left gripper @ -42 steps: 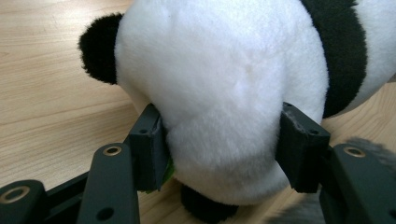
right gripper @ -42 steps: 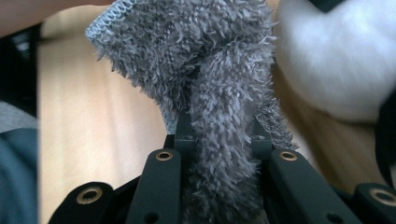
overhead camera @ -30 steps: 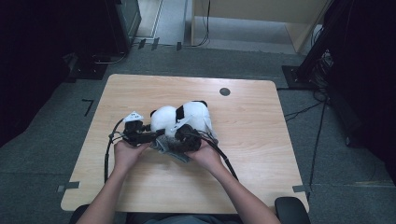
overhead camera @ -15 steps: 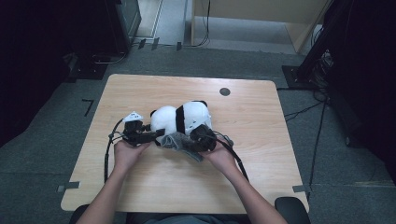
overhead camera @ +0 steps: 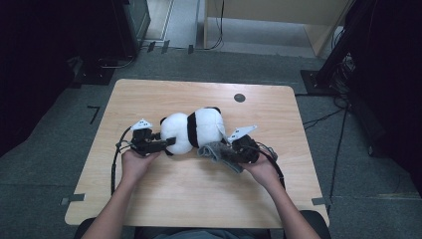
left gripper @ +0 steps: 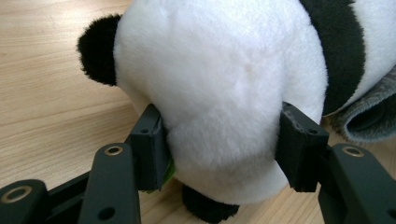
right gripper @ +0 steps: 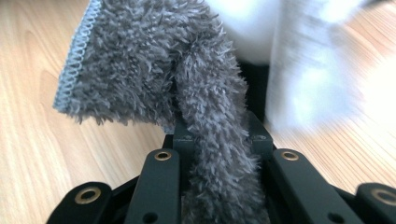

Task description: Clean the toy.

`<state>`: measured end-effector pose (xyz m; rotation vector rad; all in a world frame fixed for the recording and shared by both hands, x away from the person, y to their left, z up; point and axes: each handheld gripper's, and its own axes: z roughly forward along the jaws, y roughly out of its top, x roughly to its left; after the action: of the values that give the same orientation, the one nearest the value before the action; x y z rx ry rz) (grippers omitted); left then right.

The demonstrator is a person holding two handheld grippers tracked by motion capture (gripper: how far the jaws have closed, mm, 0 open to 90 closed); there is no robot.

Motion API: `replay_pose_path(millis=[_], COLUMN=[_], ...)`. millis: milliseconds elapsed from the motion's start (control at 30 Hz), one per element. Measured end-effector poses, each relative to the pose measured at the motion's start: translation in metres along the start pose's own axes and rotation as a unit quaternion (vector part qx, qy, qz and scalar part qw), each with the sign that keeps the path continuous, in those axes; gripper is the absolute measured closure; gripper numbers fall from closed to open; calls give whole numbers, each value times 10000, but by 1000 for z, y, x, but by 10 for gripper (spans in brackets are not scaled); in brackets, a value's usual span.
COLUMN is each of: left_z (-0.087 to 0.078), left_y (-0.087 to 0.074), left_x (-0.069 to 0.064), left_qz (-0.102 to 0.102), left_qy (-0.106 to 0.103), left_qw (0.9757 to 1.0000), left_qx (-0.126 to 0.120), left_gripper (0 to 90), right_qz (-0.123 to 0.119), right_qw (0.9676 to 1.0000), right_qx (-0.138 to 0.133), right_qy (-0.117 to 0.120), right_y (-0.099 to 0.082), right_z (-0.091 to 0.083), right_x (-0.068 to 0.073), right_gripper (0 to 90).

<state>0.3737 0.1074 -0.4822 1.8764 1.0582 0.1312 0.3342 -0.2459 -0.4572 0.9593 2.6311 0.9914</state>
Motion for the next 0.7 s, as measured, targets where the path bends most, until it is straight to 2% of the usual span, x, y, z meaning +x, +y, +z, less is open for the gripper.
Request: replay_pose_path(millis=[200, 267, 333, 500, 700], left_z=[0, 0, 0, 0, 0], left_y=[0, 0, 0, 0, 0], left_x=[0, 0, 1, 1, 1], left_qz=[-8, -9, 0, 1, -7], left_qy=[2, 5, 6, 23, 19], left_qw=[10000, 10000, 10000, 10000, 10000], left_qx=[6, 2, 6, 4, -1], left_gripper=[425, 425, 425, 425, 425], right_qz=[261, 285, 231, -189, -496], right_qw=[9995, 9995, 9997, 9997, 9975], right_qx=[-21, -38, -30, -75, -94], right_qy=[-188, -125, -78, 156, 493], right_y=[-10, -10, -9, 2, 24], right_z=[-5, -7, -8, -12, 0], right_x=[-17, -18, -14, 10, 33], right_gripper=[738, 741, 744, 745, 745])
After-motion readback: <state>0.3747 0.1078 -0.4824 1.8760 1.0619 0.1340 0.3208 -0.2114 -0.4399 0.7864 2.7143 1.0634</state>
